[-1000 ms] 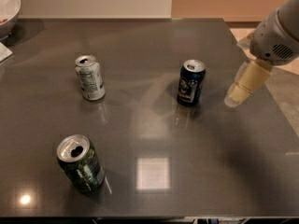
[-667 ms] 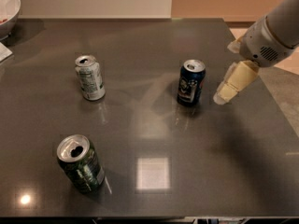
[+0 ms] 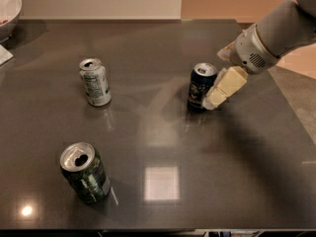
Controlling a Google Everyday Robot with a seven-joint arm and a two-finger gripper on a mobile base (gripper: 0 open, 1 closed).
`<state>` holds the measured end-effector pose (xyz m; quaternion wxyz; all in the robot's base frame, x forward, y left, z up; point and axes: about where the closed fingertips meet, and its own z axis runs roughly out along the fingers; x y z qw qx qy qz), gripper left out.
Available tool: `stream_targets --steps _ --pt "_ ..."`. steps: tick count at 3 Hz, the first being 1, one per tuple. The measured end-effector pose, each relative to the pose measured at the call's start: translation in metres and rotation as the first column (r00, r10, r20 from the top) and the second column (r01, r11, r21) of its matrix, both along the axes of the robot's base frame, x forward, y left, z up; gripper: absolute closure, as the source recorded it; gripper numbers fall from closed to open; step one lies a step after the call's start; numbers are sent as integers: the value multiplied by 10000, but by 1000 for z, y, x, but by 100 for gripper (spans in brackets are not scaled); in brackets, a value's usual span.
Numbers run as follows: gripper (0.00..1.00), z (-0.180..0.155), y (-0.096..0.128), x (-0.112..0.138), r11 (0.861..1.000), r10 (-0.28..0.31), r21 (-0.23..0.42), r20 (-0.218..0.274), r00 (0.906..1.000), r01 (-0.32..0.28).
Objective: Pick pepsi can
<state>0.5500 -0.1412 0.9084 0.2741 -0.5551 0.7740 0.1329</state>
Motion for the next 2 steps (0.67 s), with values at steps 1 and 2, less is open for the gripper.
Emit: stream_targets --steps 1,2 --pt "0 -10 12 8 9993 74 355 -137 9999 -70" --pt "18 -19 19 12 9990 142 421 -280 9995 -130"
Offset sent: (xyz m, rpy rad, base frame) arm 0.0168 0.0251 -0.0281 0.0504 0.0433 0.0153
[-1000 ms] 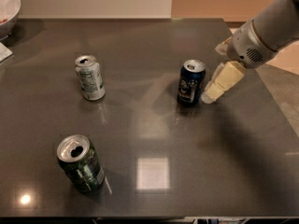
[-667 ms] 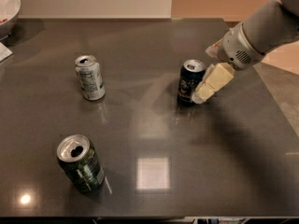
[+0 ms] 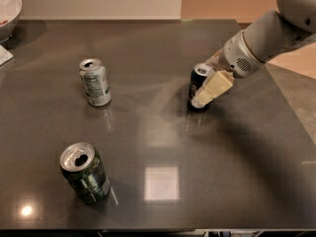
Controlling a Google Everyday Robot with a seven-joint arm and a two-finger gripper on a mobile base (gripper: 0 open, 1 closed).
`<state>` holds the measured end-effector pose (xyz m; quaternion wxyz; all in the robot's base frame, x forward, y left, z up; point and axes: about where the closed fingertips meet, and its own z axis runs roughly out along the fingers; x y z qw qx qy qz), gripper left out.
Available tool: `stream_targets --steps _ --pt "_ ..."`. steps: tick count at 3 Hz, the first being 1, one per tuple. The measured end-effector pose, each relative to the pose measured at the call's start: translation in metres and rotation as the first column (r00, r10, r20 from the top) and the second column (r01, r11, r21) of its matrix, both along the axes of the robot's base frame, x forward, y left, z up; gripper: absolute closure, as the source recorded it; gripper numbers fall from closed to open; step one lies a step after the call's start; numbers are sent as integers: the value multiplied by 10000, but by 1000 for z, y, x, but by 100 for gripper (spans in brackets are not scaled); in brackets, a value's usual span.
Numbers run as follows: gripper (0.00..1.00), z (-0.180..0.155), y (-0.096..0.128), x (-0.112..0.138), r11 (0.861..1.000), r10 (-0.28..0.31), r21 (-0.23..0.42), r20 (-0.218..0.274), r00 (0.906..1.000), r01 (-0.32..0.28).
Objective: Pick pepsi can
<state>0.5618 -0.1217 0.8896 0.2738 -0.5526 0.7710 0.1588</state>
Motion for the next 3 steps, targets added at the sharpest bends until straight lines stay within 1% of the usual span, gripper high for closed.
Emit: stream_targets --steps 1,2,3 --pt "42 -3 2 2 10000 -20 -10 -23 10000 20" --pt "64 3 3 1 10000 25 37 64 10000 -25" --pt "88 24 6 -5 9995 306 56 289 9991 -308"
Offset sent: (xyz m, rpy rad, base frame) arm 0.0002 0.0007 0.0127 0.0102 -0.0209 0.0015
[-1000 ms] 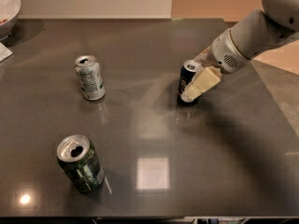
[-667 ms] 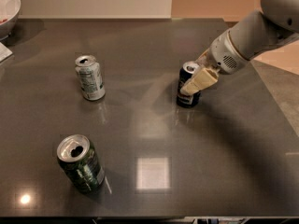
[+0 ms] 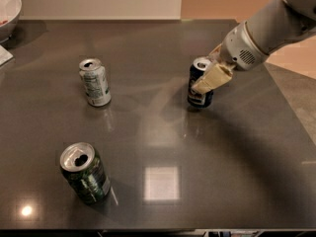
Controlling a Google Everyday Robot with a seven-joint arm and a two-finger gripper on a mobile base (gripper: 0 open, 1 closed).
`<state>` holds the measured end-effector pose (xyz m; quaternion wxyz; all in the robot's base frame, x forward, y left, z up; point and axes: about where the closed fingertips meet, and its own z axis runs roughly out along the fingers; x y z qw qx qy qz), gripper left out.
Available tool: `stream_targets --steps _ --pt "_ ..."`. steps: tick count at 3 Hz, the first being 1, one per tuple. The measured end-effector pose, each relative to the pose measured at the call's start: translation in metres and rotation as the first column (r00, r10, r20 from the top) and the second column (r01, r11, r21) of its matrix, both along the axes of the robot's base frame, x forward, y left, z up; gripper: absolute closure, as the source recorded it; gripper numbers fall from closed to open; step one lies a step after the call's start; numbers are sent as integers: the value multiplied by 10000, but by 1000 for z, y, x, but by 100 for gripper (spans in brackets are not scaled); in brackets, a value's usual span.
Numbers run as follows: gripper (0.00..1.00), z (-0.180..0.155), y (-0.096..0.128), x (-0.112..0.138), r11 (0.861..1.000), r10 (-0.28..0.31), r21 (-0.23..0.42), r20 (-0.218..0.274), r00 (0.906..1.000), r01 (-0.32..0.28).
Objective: Pick pepsi can
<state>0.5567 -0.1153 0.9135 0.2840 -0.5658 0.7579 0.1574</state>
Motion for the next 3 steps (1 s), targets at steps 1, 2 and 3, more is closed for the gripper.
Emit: stream_targets --steps 1,2,3 --pt "100 30 5 -10 9989 472 -67 250 9986 -470" --pt "100 60 4 -16 9966 810 -211 473 9956 -801" --pt "100 98 -2 -19 9932 1133 -371 829 9901 -1106"
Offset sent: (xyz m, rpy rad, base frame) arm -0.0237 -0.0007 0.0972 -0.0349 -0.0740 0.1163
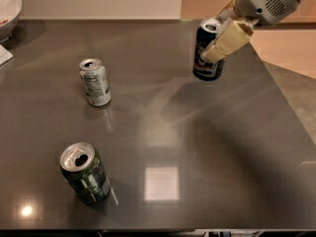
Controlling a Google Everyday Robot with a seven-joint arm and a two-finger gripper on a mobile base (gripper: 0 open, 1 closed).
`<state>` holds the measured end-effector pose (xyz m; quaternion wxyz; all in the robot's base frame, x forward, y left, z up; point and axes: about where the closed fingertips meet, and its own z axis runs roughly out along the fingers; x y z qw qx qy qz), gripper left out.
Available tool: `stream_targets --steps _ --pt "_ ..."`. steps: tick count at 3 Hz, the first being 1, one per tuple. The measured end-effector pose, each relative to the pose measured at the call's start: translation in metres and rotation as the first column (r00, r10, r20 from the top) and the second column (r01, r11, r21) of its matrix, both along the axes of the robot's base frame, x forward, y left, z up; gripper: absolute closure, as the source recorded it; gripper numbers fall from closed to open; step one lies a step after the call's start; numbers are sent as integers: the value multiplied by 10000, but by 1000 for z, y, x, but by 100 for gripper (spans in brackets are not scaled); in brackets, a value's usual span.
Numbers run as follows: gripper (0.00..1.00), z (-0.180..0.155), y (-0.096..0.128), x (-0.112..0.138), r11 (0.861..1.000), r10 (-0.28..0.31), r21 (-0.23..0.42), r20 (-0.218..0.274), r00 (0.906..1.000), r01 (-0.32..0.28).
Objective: Pick pepsi can
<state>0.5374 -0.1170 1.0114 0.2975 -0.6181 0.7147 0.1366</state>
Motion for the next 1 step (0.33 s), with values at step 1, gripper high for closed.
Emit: stream_targets --steps 1 --pt "100 1 0 0 10000 6 1 19 10000 -6"
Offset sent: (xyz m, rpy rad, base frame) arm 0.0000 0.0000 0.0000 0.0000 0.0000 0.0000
